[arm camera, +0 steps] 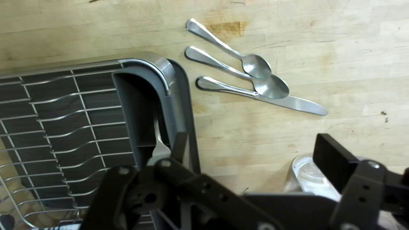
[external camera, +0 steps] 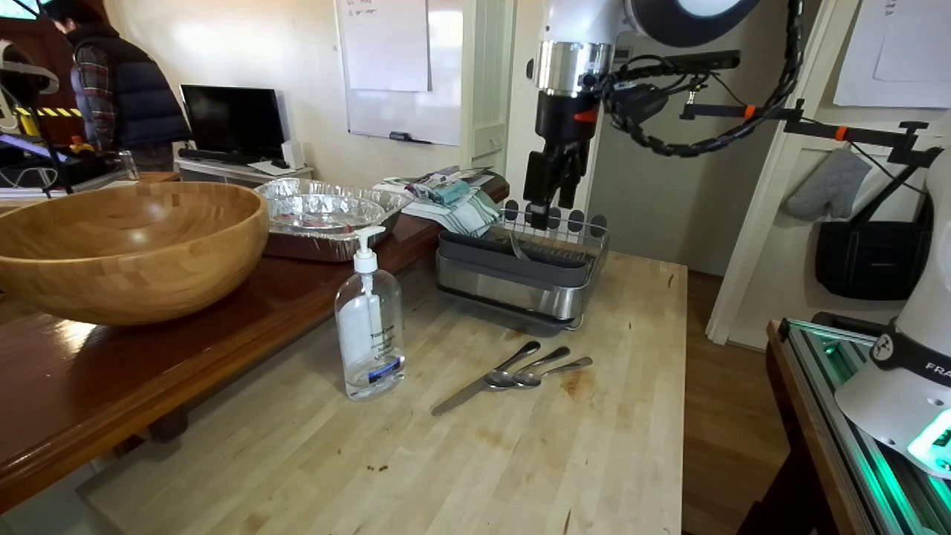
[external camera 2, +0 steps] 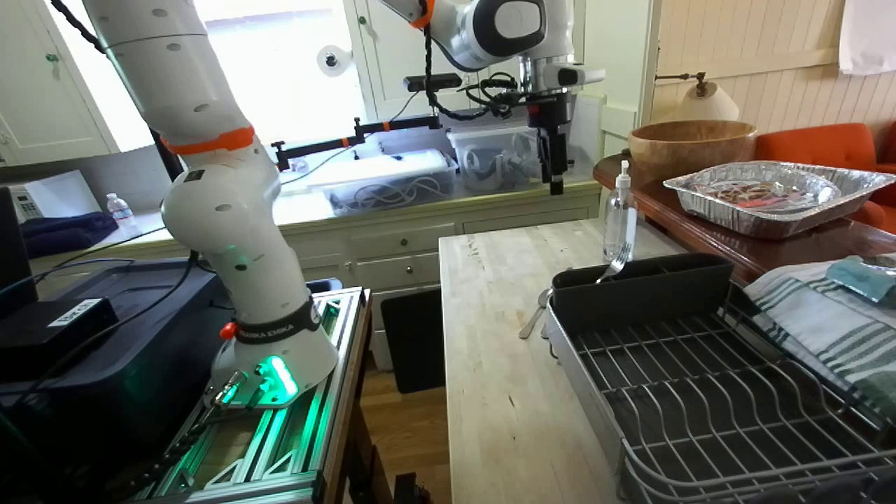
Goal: Remove the silver spoon from the drying rack and put it on the table
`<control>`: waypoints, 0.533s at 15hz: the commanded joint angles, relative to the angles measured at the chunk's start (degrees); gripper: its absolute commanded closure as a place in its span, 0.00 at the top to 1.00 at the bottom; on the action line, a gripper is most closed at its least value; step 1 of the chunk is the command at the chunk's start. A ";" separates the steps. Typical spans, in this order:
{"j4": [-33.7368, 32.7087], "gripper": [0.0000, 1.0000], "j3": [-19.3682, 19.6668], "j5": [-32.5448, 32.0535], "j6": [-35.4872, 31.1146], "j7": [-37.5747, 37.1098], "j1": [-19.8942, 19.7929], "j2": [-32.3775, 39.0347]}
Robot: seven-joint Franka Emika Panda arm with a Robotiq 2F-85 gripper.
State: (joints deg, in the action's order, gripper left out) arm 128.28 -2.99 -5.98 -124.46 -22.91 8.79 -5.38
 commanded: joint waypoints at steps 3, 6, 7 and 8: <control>4.10 1.00 -0.48 2.73 0.47 3.47 -3.30 -7.07; 2.22 1.00 -1.26 1.45 0.59 2.38 -4.00 -5.47; 2.48 1.00 -1.26 1.47 0.58 2.43 -4.08 -5.81; 2.61 1.00 -1.28 1.48 0.58 2.43 -4.09 -5.95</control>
State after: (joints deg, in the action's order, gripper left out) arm 130.99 -2.98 -4.84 -124.00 -20.74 6.05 -11.32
